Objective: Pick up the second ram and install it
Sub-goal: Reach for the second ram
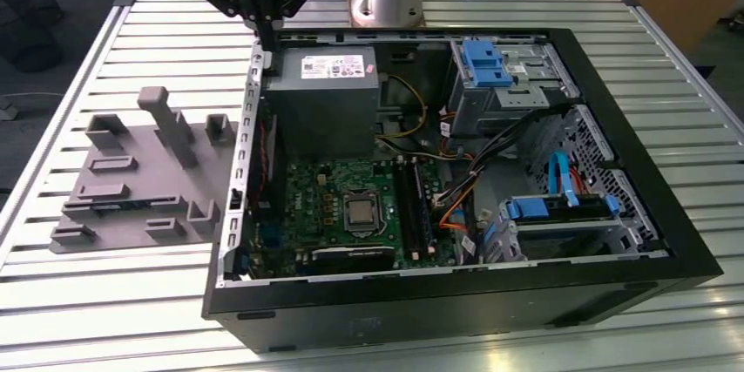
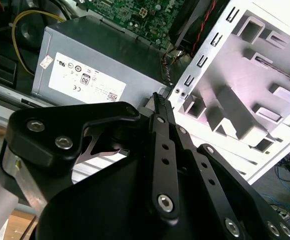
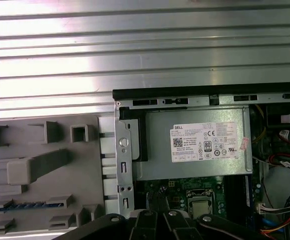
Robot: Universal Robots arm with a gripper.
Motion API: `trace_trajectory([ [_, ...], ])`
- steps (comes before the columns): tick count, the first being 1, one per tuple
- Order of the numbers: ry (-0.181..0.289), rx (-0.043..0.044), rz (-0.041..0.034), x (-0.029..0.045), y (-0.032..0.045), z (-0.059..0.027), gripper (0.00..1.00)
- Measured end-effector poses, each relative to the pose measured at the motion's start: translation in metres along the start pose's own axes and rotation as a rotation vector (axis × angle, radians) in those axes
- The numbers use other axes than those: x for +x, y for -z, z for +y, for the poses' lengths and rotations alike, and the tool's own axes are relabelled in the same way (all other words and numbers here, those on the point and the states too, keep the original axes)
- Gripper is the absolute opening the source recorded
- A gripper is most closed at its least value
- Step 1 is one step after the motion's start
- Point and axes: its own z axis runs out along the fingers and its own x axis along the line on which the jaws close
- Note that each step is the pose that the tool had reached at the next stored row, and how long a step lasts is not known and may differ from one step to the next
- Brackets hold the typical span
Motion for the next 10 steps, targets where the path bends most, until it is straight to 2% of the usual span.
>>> trace_trajectory([
  [10, 0.0, 0.0, 0.0, 0.005, 0.0001, -0.0004, 0.11],
])
